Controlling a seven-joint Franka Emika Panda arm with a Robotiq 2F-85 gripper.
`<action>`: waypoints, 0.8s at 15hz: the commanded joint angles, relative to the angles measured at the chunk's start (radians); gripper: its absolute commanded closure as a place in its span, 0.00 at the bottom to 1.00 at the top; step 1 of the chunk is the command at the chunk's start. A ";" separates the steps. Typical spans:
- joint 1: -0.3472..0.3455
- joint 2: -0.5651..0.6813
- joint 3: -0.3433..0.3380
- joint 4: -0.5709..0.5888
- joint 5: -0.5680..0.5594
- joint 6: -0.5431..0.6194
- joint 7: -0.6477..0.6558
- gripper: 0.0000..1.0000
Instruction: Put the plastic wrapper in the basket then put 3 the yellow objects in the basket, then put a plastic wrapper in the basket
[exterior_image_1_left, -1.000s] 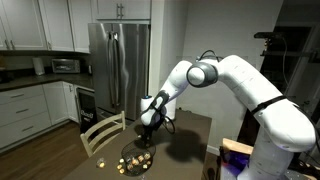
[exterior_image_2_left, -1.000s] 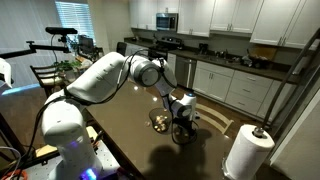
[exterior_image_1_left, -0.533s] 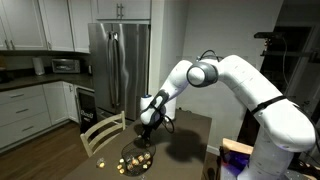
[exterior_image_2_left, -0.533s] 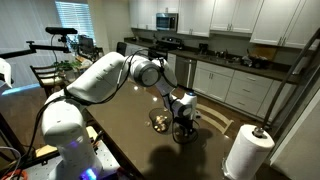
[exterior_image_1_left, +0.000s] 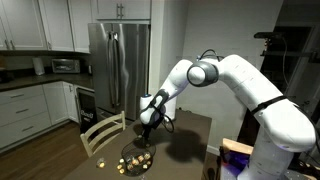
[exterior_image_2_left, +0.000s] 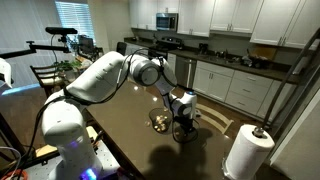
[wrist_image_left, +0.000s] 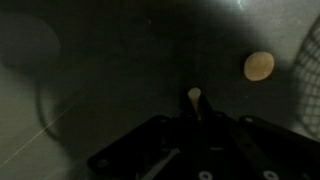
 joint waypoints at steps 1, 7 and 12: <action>0.030 -0.082 -0.018 -0.086 -0.016 -0.015 0.026 0.95; 0.127 -0.240 -0.071 -0.240 -0.057 -0.042 0.100 0.95; 0.234 -0.377 -0.127 -0.364 -0.154 -0.057 0.212 0.95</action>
